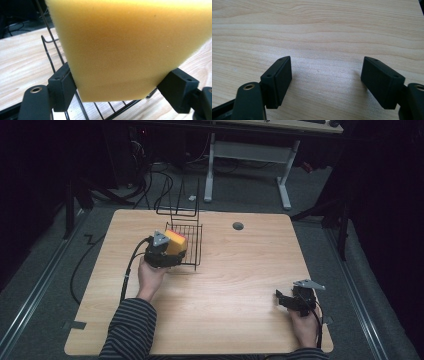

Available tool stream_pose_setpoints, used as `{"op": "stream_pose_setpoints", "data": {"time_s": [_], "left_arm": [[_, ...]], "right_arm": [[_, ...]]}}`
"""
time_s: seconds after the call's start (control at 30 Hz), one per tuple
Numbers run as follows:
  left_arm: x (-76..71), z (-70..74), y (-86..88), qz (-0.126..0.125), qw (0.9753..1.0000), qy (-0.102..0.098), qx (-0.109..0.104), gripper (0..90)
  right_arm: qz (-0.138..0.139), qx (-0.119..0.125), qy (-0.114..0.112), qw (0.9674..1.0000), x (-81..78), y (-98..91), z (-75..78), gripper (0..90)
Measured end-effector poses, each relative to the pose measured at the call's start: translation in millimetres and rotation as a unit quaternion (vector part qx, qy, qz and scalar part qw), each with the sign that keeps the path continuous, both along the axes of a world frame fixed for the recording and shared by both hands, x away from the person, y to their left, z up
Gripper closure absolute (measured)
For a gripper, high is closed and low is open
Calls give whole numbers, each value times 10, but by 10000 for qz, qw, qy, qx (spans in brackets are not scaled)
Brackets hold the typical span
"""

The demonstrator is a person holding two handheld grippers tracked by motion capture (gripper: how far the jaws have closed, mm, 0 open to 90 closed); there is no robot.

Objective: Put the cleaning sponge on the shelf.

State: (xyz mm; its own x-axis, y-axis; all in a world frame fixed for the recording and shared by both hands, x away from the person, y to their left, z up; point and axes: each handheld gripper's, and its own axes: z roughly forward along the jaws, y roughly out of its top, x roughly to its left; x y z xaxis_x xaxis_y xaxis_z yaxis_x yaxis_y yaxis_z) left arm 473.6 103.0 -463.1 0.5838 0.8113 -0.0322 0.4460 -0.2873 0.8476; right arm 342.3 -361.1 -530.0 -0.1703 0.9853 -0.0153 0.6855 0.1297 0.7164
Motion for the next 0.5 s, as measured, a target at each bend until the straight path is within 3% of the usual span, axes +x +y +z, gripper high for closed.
{"op": "stream_pose_setpoints", "data": {"time_s": [0.23, 0.5], "left_arm": [[66, -68, -14, 105, 9999, 27, 5, 230], [121, -184, -66, 111, 9997, 206, 56, 230]], "right_arm": [[3, -2, 0, 10000, 0, 0, 0, 250], [3, -3, 0, 10000, 0, 0, 0, 250]]}}
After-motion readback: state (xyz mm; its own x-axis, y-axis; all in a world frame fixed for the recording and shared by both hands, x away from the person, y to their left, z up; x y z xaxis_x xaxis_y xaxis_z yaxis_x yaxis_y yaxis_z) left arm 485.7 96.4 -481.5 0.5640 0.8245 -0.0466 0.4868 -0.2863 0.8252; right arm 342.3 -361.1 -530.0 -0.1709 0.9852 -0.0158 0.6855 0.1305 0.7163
